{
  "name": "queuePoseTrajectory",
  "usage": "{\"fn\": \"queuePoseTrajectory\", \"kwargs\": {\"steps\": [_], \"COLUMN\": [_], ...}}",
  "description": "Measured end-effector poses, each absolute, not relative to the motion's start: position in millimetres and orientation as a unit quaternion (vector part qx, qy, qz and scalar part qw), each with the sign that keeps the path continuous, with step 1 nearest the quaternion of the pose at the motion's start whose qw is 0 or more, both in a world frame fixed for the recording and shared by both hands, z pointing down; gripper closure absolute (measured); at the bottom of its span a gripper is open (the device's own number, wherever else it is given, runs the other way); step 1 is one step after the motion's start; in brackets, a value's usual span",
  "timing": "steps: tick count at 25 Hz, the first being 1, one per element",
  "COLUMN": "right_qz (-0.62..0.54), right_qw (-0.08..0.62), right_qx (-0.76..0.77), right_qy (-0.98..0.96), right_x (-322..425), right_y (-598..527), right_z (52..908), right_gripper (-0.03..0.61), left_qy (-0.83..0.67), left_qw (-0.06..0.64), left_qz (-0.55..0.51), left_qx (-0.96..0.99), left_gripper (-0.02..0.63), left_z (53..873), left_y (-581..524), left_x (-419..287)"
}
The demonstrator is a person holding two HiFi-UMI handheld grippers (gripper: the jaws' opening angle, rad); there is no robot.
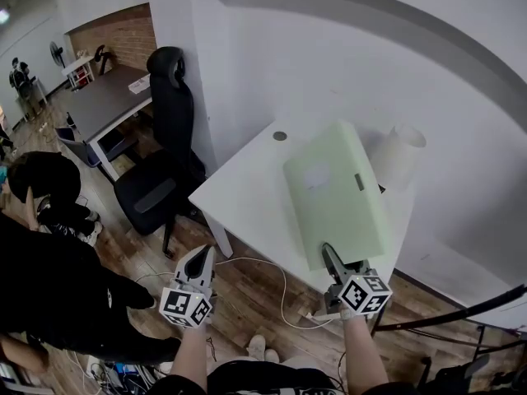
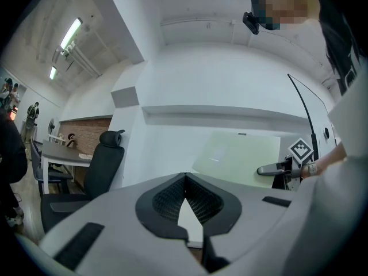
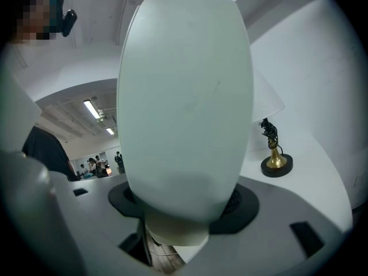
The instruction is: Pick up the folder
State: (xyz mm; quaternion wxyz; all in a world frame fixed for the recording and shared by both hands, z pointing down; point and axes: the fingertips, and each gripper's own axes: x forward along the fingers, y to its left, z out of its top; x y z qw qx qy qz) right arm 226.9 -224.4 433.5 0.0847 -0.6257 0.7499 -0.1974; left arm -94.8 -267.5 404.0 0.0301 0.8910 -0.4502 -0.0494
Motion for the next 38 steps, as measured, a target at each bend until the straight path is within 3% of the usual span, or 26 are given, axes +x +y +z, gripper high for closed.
{"fn": "queuePoseTrajectory", "kwargs": {"steps": [38], "right_qz": [-0.133], "right_qw": [0.070], "right_qx": [-0.662], "right_qy": [0.735], "right_x": [240], "right_y": [-214], "right_z": [408], "right_gripper": [0.285], "left_qy": [-0.477], "left_qw": [0.014], "left_qz": [-0.080], "left_qx": [0.875], "left_gripper": [0.600], "left_z": [380], "left_y": [-274], "left_x": [-125]}}
